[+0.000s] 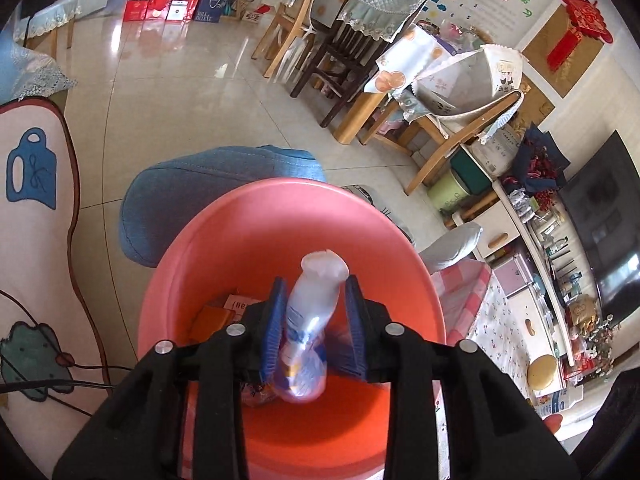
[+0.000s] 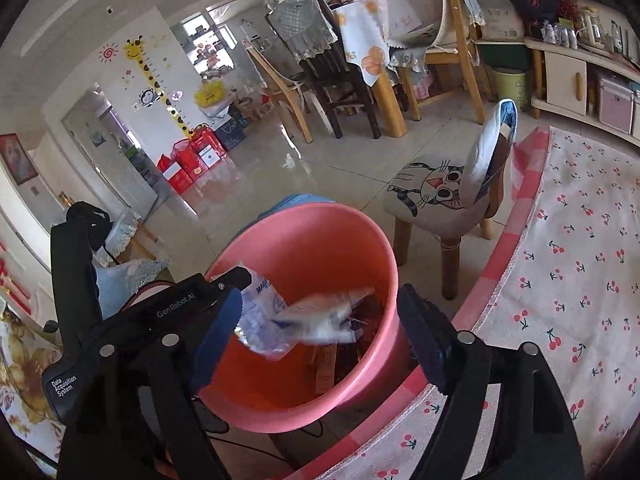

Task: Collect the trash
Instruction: 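Carry both bags over the pink bucket and open both tools to drop them, then move both tools back to the table toward the remaining snack bags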

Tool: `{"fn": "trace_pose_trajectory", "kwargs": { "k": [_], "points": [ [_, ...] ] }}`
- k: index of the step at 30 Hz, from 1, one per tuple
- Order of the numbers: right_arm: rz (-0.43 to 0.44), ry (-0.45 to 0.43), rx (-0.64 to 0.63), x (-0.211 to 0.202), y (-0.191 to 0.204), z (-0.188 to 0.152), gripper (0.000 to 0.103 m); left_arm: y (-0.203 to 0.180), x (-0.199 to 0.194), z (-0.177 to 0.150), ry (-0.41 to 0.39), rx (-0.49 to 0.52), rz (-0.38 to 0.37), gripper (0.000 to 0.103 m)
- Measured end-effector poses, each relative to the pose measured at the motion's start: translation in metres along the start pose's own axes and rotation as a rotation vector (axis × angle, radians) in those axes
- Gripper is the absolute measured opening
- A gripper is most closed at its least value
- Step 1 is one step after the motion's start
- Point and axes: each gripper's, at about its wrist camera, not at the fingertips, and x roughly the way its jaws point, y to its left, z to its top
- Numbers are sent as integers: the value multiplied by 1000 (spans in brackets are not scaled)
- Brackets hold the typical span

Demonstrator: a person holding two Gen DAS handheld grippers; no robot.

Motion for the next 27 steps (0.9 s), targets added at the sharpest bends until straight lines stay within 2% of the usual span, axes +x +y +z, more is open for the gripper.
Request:
{"fn": "trace_pose_trajectory", "kwargs": {
  "k": [1,5,7,9,16,27],
  "points": [
    [-9,-6,8,-3,-3,-1,81,-1,-1,-1,-7,6,5,41],
    [-61,-31,33,-20,-19,-12,85,-8,-3,-5,-40,52,39,65],
    [-93,-38,48,-29,-28,-19,90,-13,-4,-7,-52,68,51,72],
    [-117,-41,65,-40,-36,-28,90,-19,-6,-10,-54,101,65,82],
    [-191,-58,90,-76,-57,-50,91,-46,-9,-23,-41,246,93,90],
    [-295,-101,40,-129,-62,-76,92,-85,-23,-53,-84,427,95,92]
  ]
}}
